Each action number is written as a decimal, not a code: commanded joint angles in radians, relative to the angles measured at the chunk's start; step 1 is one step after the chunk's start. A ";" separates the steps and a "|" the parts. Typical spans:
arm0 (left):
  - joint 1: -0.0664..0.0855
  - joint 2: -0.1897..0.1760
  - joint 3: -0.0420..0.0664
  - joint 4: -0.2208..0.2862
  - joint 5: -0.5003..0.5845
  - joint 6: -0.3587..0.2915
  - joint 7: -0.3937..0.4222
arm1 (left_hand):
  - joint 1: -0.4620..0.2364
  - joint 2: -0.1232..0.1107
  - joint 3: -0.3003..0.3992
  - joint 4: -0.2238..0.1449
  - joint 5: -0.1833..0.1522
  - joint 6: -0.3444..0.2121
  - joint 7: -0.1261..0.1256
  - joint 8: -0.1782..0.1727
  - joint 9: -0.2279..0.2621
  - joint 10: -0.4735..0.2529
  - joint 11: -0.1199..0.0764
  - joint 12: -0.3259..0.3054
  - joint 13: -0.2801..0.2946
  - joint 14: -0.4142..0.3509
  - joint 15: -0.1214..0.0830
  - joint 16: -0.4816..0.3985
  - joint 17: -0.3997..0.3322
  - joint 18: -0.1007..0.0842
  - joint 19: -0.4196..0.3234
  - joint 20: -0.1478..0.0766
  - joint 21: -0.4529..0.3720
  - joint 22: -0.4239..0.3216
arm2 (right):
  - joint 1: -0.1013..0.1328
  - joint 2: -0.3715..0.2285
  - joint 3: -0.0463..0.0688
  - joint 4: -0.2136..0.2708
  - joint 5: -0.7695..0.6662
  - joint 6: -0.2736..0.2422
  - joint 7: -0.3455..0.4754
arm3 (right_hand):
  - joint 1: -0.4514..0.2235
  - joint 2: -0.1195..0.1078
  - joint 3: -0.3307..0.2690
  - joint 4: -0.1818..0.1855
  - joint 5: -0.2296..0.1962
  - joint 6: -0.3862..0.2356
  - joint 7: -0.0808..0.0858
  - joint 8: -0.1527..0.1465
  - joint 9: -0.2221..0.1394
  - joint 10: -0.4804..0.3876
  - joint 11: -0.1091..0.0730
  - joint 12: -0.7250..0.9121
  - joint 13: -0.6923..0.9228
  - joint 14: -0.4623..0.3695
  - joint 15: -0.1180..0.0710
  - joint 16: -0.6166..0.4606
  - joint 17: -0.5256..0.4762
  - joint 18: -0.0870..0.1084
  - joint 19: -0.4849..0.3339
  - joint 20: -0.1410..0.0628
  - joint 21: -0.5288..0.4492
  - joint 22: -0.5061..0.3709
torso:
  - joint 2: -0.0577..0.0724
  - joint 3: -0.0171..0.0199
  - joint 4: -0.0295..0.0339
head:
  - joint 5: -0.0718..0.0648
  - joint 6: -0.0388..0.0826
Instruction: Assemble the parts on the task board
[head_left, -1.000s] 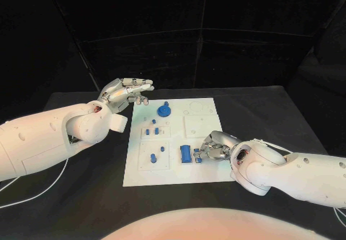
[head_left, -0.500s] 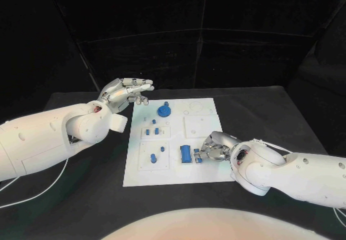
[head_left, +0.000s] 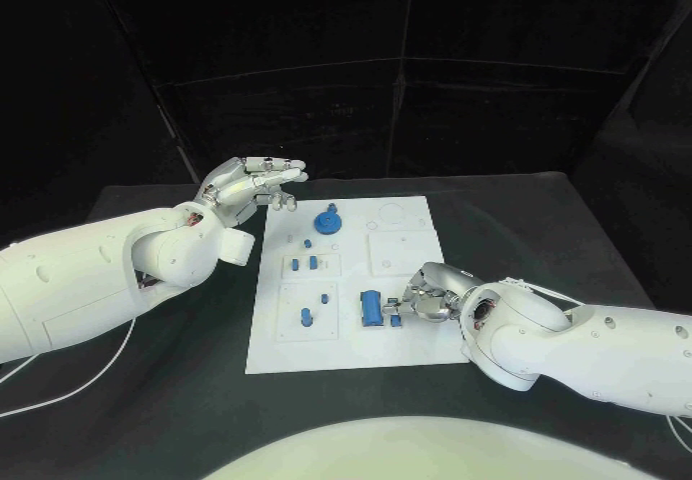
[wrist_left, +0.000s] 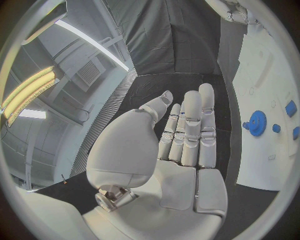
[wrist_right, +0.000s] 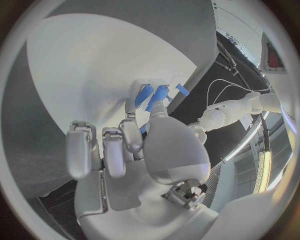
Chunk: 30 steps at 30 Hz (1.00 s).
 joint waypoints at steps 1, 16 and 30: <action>0.001 -0.001 0.001 0.002 0.002 0.010 0.009 | -0.001 -0.001 -0.006 -0.003 0.004 -0.006 0.001 0.006 -0.001 -0.009 0.000 0.007 0.001 -0.005 0.000 0.000 -0.001 0.013 0.000 0.005 -0.005 -0.001 | 0.001 -0.007 0.000 0.005 -0.030 -0.009 -0.001 | -0.010 -0.001 -0.002 0.010 -0.017 0.005 0.000 0.002 0.002 0.122 -0.025 0.245 0.431 0.102 -0.005 0.002 0.263 -0.007 0.038 -0.005 0.000 0.096 | 0.000 -0.0001 0.0007 | -0.001 0.000; 0.001 -0.001 0.001 -0.001 0.002 0.008 0.007 | -0.001 -0.001 -0.006 -0.003 0.004 -0.006 0.001 0.006 -0.001 -0.009 0.000 0.007 0.001 -0.005 0.000 0.000 -0.001 0.013 0.000 0.005 -0.005 -0.001 | 0.001 -0.063 0.000 0.065 -0.039 0.041 0.028 | 0.059 -0.012 0.010 -0.014 0.011 -0.002 0.003 0.000 0.011 0.122 -0.023 0.245 0.431 0.102 -0.004 0.002 0.263 -0.006 0.037 -0.004 -0.002 0.094 | -0.002 -0.0002 -0.0019 | -0.002 0.005; 0.001 0.001 0.001 -0.002 0.002 0.007 0.006 | -0.001 -0.001 -0.006 -0.003 0.004 -0.007 0.001 0.006 -0.001 -0.009 0.000 0.008 0.001 -0.006 0.000 0.000 -0.001 0.013 0.000 0.005 -0.006 -0.001 | 0.001 -0.043 0.000 0.029 -0.035 0.058 0.021 | 0.072 -0.005 0.012 -0.020 0.037 -0.002 0.004 0.001 0.014 0.122 -0.022 0.245 0.431 0.102 -0.003 0.002 0.263 -0.006 0.036 -0.003 -0.003 0.093 | 0.000 0.0003 0.0013 | -0.002 0.007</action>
